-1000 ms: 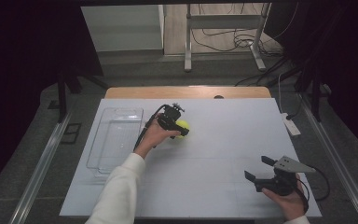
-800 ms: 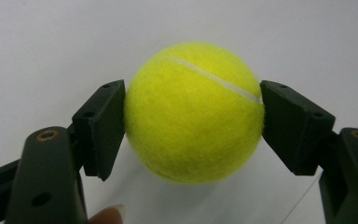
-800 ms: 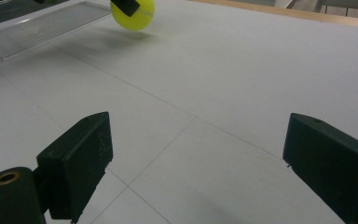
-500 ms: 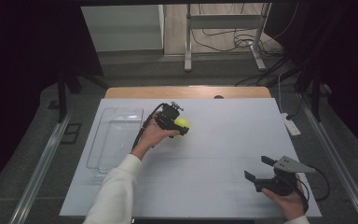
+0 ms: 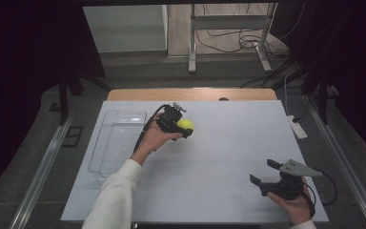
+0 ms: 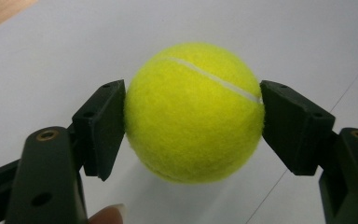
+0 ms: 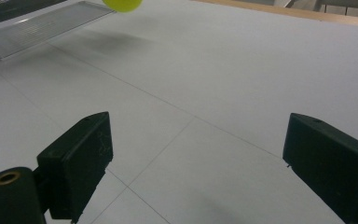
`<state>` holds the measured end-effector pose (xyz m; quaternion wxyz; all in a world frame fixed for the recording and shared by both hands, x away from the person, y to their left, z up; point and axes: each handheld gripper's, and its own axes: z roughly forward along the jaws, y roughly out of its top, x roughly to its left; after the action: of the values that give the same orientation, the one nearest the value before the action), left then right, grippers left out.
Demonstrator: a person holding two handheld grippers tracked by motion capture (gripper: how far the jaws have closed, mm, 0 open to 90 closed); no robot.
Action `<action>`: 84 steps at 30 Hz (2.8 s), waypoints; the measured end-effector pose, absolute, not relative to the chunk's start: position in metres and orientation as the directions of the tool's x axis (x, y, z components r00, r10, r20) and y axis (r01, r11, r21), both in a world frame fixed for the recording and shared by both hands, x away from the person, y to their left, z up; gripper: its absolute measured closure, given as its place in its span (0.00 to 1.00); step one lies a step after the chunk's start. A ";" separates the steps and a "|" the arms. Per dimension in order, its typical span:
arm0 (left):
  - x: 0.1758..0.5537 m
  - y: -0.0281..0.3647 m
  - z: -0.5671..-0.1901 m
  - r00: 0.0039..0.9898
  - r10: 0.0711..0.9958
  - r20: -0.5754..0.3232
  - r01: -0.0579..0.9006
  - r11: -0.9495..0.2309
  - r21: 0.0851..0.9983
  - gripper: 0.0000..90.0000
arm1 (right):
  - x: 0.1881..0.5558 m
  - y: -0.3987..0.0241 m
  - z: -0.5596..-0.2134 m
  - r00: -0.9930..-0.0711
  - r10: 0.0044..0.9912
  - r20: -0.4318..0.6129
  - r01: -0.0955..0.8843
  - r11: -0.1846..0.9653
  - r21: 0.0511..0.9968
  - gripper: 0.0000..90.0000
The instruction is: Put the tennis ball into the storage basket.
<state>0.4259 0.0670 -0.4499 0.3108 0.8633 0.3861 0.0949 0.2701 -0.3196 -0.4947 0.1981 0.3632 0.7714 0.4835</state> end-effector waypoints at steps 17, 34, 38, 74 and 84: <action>0.412 0.081 -0.436 0.688 0.722 -0.073 0.574 -0.480 0.663 0.30 | 0.270 -0.319 -0.495 -0.657 0.752 0.044 0.372 0.273 0.887 0.10; 0.404 0.088 -0.427 0.689 0.720 -0.079 0.557 -0.458 0.693 0.30 | 0.270 -0.319 -0.495 -0.656 0.754 0.044 0.374 0.273 0.886 0.10; 0.403 0.090 -0.425 0.688 0.721 -0.081 0.552 -0.448 0.703 0.30 | 0.270 -0.319 -0.495 -0.655 0.754 0.044 0.374 0.274 0.886 0.10; 0.385 0.106 -0.408 0.689 0.719 -0.091 0.498 -0.378 0.780 0.30 | 0.271 -0.319 -0.495 -0.650 0.759 0.038 0.372 0.274 0.887 0.10; 0.381 0.112 -0.404 0.684 0.724 -0.090 0.487 -0.361 0.796 0.30 | 0.270 -0.319 -0.495 -0.647 0.762 0.038 0.371 0.270 0.888 0.10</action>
<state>0.3806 0.1117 -0.4042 0.4255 0.8129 0.3723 0.1396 0.2704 -0.3191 -0.4946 0.2038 0.3677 0.7705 0.4792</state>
